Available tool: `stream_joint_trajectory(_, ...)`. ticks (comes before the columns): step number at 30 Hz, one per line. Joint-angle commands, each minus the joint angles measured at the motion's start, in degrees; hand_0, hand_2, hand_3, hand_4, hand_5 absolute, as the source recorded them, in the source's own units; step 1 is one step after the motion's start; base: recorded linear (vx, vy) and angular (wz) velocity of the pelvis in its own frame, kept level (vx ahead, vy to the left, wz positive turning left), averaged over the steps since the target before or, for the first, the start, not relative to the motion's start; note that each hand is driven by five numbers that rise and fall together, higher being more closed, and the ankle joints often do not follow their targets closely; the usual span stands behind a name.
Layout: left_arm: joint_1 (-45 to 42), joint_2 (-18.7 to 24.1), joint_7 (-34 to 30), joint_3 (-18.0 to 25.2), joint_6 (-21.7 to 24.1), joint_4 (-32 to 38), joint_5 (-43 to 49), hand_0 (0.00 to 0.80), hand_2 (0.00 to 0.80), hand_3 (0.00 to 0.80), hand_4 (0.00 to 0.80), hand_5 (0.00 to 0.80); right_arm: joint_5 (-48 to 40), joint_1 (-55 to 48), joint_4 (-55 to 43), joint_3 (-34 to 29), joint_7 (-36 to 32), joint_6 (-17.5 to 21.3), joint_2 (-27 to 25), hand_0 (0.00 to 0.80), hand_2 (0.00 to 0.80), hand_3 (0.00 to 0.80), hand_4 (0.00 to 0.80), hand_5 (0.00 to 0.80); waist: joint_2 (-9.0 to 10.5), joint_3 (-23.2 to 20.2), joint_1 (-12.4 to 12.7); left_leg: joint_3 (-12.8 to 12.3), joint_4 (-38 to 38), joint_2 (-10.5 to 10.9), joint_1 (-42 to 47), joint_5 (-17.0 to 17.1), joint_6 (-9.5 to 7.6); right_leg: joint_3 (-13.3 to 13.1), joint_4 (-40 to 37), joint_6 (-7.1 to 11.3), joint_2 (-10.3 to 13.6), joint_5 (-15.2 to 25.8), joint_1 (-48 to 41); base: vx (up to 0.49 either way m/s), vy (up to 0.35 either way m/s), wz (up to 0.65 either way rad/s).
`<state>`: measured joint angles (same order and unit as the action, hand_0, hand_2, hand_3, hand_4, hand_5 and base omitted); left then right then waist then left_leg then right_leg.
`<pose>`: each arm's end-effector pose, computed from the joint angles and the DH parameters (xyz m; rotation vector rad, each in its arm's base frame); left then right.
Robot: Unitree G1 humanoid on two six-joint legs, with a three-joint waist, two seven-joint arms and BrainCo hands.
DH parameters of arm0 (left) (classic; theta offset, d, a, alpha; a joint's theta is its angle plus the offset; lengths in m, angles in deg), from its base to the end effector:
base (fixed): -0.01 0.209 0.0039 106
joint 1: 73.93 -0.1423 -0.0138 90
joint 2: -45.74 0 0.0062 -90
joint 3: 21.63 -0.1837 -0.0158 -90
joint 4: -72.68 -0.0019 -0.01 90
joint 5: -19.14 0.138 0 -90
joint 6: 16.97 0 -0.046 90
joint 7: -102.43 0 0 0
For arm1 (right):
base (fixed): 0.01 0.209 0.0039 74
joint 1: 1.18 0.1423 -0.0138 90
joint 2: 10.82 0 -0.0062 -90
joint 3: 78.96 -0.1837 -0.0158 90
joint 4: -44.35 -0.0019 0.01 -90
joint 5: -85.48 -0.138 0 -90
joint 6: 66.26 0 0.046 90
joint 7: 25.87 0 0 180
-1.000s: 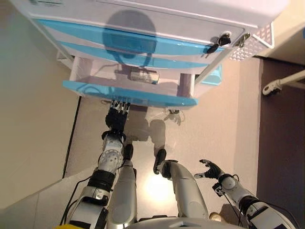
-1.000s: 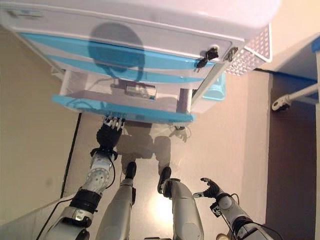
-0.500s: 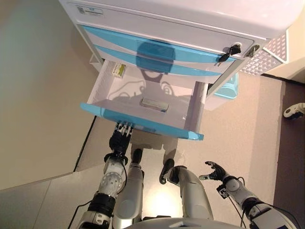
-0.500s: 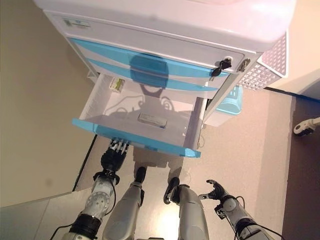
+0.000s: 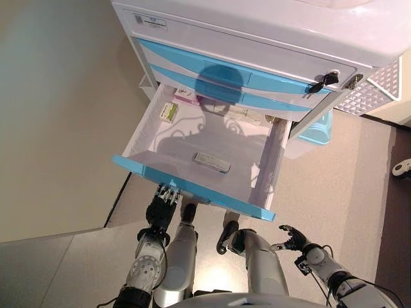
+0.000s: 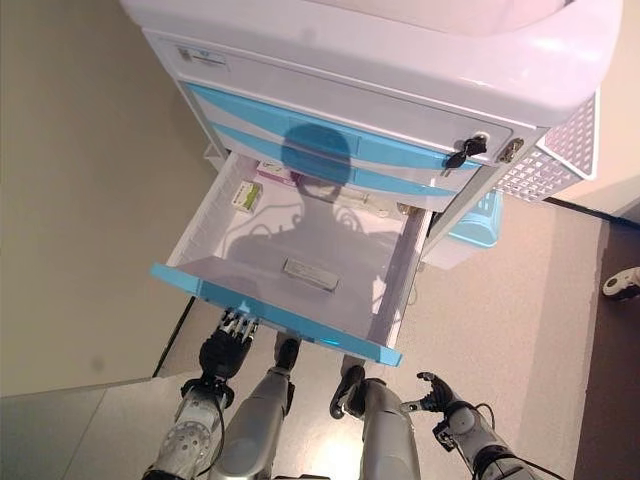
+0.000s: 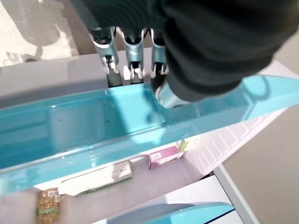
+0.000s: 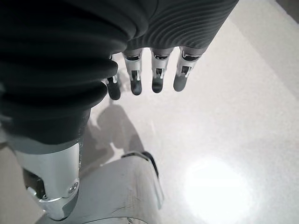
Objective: Open the drawer and pick up the medicine
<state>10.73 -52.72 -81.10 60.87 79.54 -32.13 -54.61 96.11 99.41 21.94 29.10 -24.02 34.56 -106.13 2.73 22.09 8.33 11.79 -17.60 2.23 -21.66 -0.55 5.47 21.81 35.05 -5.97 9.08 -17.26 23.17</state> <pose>0.1705 0.1647 -0.0195 -1.1255 0.2258 0.1554 0.1503 -0.2450 -0.0814 -0.6903 0.8359 0.1841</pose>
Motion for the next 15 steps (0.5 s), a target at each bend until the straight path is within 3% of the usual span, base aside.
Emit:
stream_joint_trajectory(1,3.63,3.61,-8.44,17.12,13.08,16.86,-2.76,0.800,0.800,0.800,0.800,0.800,0.79,-3.07,4.09,1.19,0.85,-0.93,-2.74,0.000,0.000,0.000,0.000,0.000,-3.46,-8.42,2.05,-1.67,-3.27,6.13,-3.25,-0.97,-7.10,-3.45,-3.81,5.33,0.34,8.46,-1.78,0.000,0.000,0.00)
stream_joint_trajectory(15,2.16,2.71,-5.94,16.92,12.34,10.29,-3.25,0.800,0.800,0.800,0.800,0.800,0.40,-2.42,4.11,0.28,1.69,-1.48,-3.29,0.000,0.000,0.000,0.000,0.000,-4.09,-8.63,1.08,-3.61,0.09,5.86,-1.70,-0.23,-7.86,-6.15,-6.31,6.28,-0.22,9.98,-1.82,0.019,0.029,-0.04)
